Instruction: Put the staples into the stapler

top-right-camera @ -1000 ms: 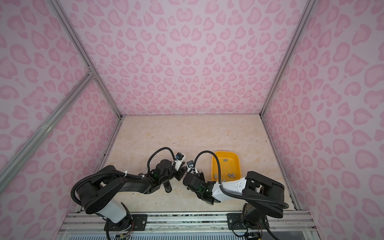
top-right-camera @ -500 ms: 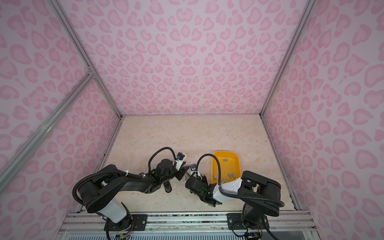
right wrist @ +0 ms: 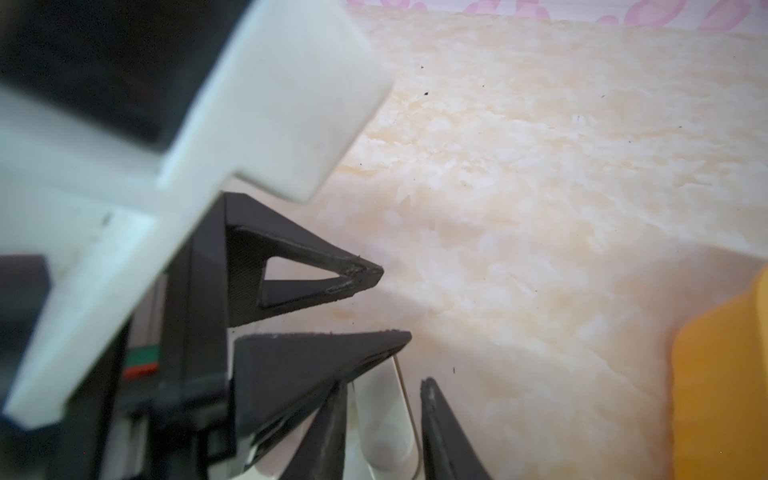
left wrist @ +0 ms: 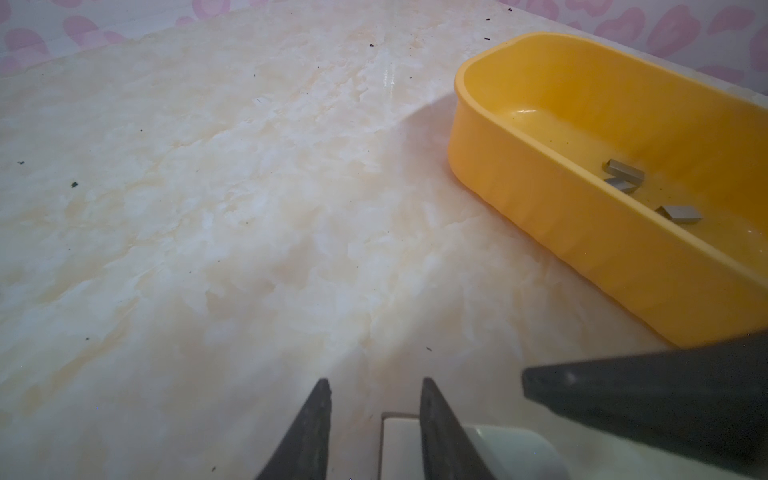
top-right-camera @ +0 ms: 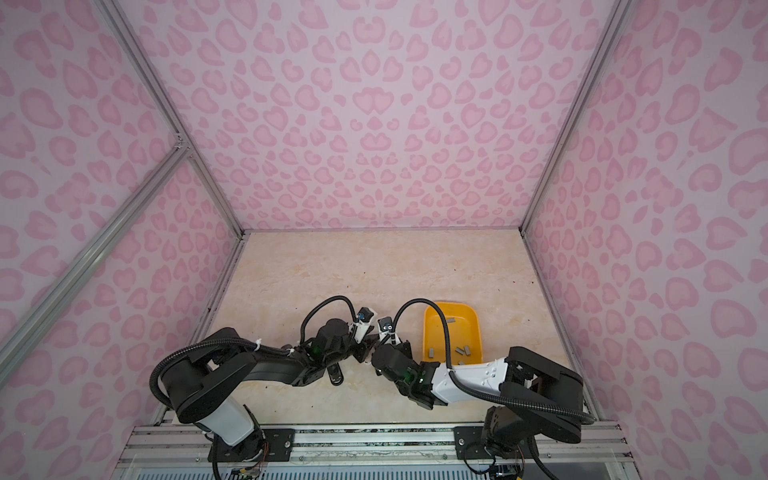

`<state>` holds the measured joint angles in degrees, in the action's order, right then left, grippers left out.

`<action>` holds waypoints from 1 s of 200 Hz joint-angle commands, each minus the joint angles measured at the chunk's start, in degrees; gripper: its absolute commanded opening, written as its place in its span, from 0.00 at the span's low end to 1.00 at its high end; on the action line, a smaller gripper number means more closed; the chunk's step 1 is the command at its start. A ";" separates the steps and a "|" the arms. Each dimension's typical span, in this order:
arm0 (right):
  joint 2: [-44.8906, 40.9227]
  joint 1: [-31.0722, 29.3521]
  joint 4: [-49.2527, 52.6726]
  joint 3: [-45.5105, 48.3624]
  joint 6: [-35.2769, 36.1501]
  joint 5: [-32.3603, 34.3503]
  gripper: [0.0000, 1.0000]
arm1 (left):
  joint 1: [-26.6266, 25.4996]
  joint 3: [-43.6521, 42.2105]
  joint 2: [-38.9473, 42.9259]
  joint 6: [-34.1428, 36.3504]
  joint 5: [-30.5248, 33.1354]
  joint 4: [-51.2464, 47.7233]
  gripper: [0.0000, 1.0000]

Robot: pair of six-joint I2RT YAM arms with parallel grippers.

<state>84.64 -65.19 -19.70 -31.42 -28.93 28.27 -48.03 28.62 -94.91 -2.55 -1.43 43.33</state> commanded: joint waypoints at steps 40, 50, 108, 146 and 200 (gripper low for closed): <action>3.92 -0.21 -2.19 1.81 -1.45 -1.11 0.23 | -0.06 -0.09 -0.36 0.53 -0.31 1.01 0.32; 4.61 -0.24 -2.52 2.13 -1.73 -1.05 0.23 | -0.18 -0.15 -0.21 0.52 -0.55 1.05 0.32; 7.69 -0.33 -4.58 3.34 -3.05 -1.07 0.21 | -0.83 -0.22 -0.37 0.94 -0.85 1.05 0.31; 8.80 -0.84 -6.03 4.72 -4.07 -0.45 0.20 | -1.10 -0.06 -0.49 1.05 -0.93 1.21 0.30; 10.20 -1.37 -7.89 6.02 -5.09 0.33 0.20 | -1.10 0.15 -0.49 0.80 -1.03 1.23 0.30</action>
<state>93.54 -66.11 -33.89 -26.33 -33.04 30.70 -49.19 28.47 -95.29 -1.96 -1.76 43.33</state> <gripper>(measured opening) 0.201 0.299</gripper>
